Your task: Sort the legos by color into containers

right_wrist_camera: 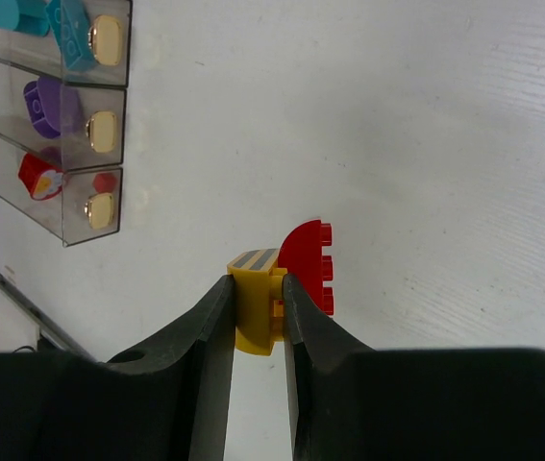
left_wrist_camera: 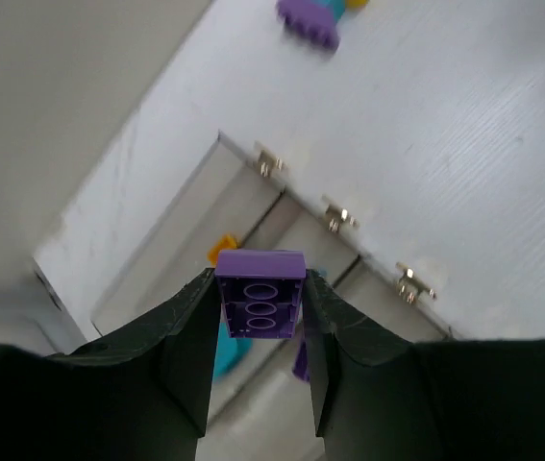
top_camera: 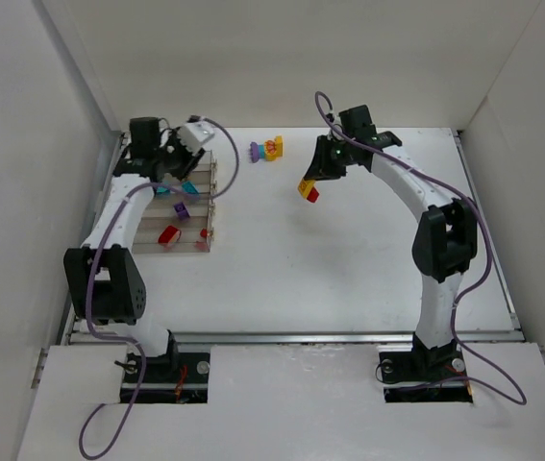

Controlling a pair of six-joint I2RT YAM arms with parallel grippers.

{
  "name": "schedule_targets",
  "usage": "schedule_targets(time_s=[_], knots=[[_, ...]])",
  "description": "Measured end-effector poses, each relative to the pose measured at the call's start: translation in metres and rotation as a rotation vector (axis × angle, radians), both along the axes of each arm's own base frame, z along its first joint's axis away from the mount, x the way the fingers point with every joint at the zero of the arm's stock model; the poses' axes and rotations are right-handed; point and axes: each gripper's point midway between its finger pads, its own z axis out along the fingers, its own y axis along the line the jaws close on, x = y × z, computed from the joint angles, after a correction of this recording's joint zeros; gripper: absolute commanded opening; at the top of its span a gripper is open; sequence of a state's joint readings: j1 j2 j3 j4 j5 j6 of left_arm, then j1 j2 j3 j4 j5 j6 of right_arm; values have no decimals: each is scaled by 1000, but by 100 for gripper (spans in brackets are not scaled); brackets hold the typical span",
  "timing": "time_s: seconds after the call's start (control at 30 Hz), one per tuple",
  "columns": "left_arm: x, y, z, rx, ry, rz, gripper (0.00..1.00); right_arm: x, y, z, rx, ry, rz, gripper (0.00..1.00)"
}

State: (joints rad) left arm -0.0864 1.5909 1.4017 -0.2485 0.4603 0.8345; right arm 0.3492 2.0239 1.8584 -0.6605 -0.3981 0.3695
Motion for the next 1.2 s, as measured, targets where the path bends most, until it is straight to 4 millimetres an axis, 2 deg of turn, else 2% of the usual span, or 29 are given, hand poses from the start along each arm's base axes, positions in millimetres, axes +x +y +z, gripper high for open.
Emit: schedule_targets(time_s=[0.07, 0.13, 0.2, 0.27, 0.43, 0.57, 0.7, 0.87, 0.9, 1.0, 1.2], knots=[[2, 43, -18, -86, 92, 132, 0, -1, 1, 0, 5, 2, 5, 0], [-2, 78, -33, -157, 155, 243, 0, -1, 2, 0, 9, 4, 9, 0], [-7, 99, -42, -200, 193, 314, 0, -2, 2, 1, 13, 4, 13, 0], [-11, 111, -46, -229, 213, 354, 0, -2, 3, 1, 15, 5, 15, 0], [-15, 124, -58, -269, 243, 403, 3, -3, 3, 1, 19, 6, 18, 0], [-22, 138, -85, -281, 300, 452, 10, -3, 4, 1, 20, 7, 19, 0], [-27, 148, -104, -272, 338, 491, 24, -3, 4, 1, 20, 8, 19, 0], [-28, 149, -110, -254, 335, 490, 58, -3, 4, 1, 21, 9, 21, 0], [-29, 149, -112, -249, 337, 487, 61, -3, 4, -1, 21, 12, 22, 0], [-31, 149, -116, -245, 345, 488, 64, -2, 4, -7, 17, 24, 22, 0], [-32, 149, -117, -231, 345, 480, 64, -2, 4, -15, 10, 41, 22, 0]])
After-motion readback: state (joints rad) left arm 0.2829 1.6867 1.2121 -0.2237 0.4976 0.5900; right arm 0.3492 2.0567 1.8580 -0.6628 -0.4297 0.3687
